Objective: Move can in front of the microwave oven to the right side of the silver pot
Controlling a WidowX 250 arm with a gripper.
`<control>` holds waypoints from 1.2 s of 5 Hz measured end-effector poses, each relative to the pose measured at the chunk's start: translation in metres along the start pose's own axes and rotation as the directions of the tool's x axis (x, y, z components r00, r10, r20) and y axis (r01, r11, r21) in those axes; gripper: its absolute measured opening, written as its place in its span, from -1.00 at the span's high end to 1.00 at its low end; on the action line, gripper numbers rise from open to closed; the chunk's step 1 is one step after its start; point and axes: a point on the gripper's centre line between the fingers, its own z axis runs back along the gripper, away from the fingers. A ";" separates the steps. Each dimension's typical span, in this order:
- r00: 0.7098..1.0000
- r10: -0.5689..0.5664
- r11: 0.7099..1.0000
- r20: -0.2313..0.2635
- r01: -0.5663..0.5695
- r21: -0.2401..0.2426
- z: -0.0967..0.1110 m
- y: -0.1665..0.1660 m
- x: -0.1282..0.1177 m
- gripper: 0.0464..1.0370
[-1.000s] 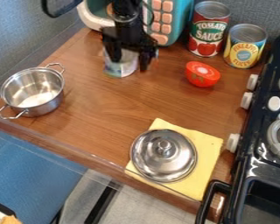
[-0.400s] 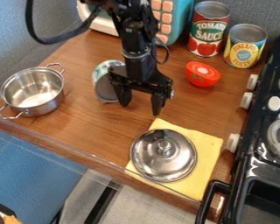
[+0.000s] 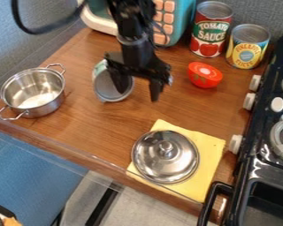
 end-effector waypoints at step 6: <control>0.975 0.183 0.979 0.125 -0.193 0.069 0.031 0.092 0.044 -0.93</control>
